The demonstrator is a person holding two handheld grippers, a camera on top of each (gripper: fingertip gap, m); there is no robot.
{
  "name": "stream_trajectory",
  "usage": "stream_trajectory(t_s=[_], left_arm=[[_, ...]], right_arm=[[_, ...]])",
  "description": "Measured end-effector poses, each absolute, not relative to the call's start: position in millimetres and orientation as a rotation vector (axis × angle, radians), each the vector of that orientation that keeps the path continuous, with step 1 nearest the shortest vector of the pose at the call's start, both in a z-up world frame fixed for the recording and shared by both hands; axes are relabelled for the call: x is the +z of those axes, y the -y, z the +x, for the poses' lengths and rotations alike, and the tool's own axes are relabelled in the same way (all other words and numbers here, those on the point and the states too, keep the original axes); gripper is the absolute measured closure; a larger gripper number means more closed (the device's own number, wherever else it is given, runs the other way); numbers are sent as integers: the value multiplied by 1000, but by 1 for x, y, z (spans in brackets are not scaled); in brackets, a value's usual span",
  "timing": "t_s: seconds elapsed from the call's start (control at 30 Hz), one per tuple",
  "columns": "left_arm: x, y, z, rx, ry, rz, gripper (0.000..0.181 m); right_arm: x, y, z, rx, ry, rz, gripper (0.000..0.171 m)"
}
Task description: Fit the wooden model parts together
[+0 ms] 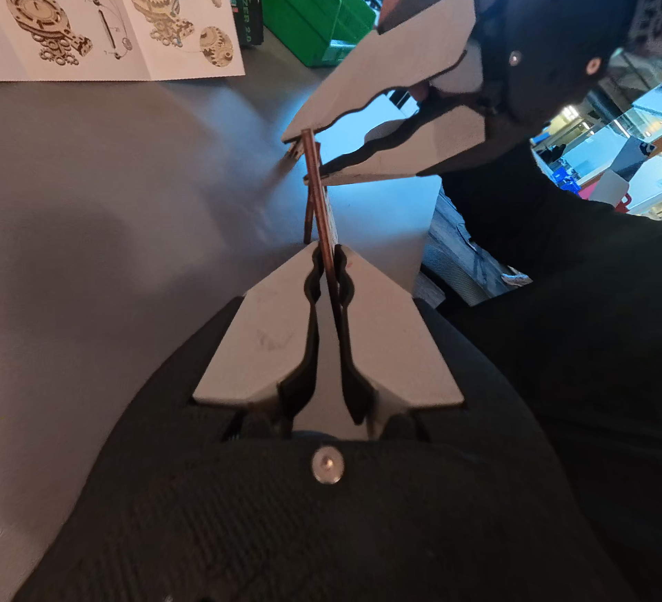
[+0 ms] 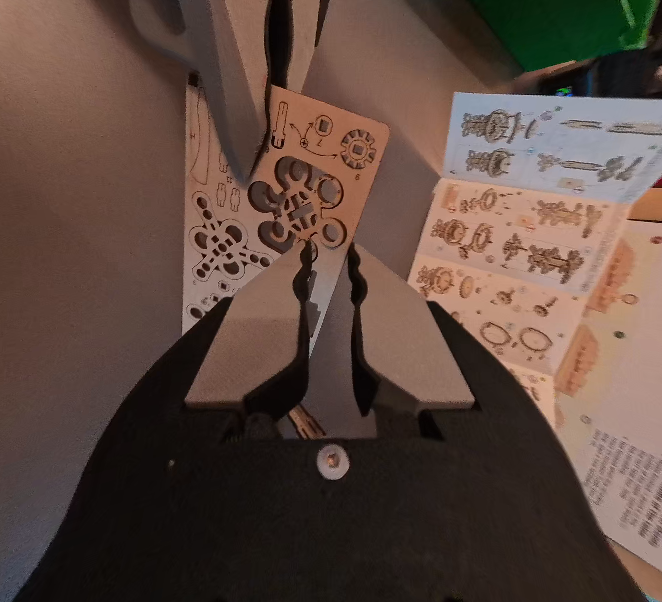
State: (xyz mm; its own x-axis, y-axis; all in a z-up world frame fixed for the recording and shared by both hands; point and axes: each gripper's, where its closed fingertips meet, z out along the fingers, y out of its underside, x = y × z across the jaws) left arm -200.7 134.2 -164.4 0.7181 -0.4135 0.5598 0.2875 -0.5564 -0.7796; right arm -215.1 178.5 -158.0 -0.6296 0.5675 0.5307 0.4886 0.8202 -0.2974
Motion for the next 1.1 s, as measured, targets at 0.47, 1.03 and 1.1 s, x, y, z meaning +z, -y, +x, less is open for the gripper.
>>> stream_trajectory(t_s=[0.47, 1.03, 1.1], left_arm=[[-162, -138, -210, -929, -33, -1913, 180], [-157, -133, -211, -942, -58, -1901, 180], [-157, -133, -211, -933, -66, -1905, 180]], right_arm=[[-151, -178, -220, 572, 2268, -956, 156], [-152, -165, -209, 1005, 2479, -1185, 157], [-150, -158, -200, 1056, 2545, -1200, 146]])
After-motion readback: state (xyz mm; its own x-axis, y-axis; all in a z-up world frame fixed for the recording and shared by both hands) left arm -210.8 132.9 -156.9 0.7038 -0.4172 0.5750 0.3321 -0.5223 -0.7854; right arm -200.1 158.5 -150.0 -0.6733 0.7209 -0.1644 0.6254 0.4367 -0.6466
